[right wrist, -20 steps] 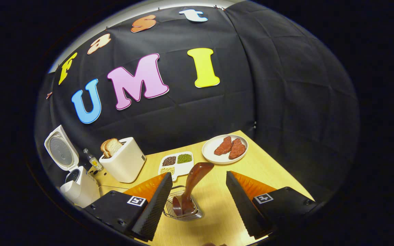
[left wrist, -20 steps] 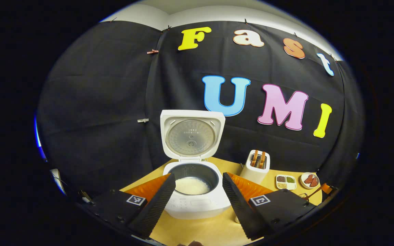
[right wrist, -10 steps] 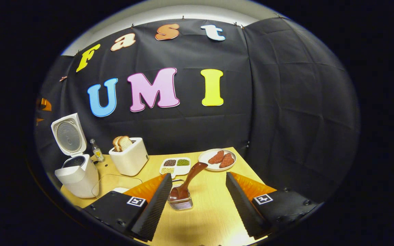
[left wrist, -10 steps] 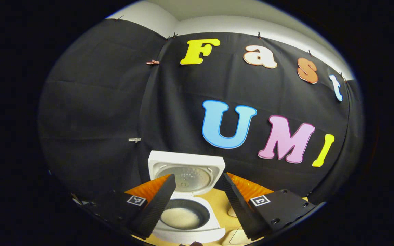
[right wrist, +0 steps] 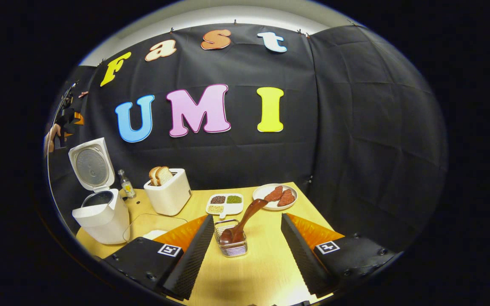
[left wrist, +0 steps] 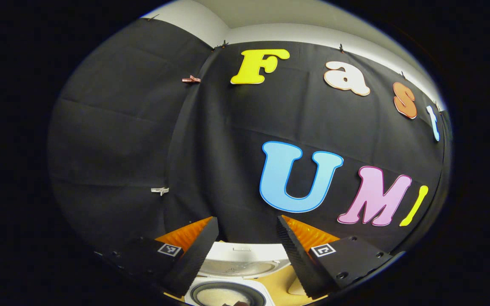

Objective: Close the left gripper, press the button to open the rice cooker; take a wooden spoon from the chopstick holder with the right hand, scoop a spoonful of rice and pour it into the rice cooker, then put the wooden spoon back into the chopstick holder.

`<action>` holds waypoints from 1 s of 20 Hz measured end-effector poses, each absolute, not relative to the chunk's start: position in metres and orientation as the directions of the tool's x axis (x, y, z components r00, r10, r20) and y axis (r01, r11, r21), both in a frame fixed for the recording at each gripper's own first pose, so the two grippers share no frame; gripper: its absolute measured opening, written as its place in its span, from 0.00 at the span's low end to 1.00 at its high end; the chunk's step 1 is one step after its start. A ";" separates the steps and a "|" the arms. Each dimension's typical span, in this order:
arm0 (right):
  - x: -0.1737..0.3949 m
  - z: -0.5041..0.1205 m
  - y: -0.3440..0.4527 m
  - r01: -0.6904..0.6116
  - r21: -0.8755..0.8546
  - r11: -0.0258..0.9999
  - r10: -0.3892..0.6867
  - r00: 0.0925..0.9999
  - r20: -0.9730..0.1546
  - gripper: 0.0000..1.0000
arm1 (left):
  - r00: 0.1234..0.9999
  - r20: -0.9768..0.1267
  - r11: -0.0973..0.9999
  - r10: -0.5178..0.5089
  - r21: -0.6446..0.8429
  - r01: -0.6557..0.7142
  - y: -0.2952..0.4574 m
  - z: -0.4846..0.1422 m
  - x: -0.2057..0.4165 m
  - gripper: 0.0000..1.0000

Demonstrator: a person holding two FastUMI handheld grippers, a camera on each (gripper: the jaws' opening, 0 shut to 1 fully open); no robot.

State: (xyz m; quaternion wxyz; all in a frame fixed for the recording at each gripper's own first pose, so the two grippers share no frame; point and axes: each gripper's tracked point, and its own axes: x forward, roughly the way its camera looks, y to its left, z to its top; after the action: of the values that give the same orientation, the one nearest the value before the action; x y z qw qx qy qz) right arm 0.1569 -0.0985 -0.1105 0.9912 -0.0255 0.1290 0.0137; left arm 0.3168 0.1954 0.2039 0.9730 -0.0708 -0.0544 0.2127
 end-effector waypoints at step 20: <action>0.143 -0.113 -0.111 0.007 -0.077 0.997 -0.027 0.968 -0.251 0.99 | 0.821 -0.261 0.854 0.508 0.032 -0.519 0.218 0.116 0.350 0.99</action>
State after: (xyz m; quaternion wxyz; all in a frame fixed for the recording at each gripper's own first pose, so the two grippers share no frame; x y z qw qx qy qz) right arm 0.1426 -0.1106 -0.1133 0.9912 -0.0380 0.1267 -0.0086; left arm 0.3505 0.2179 0.1163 0.9539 -0.0202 0.1311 0.2691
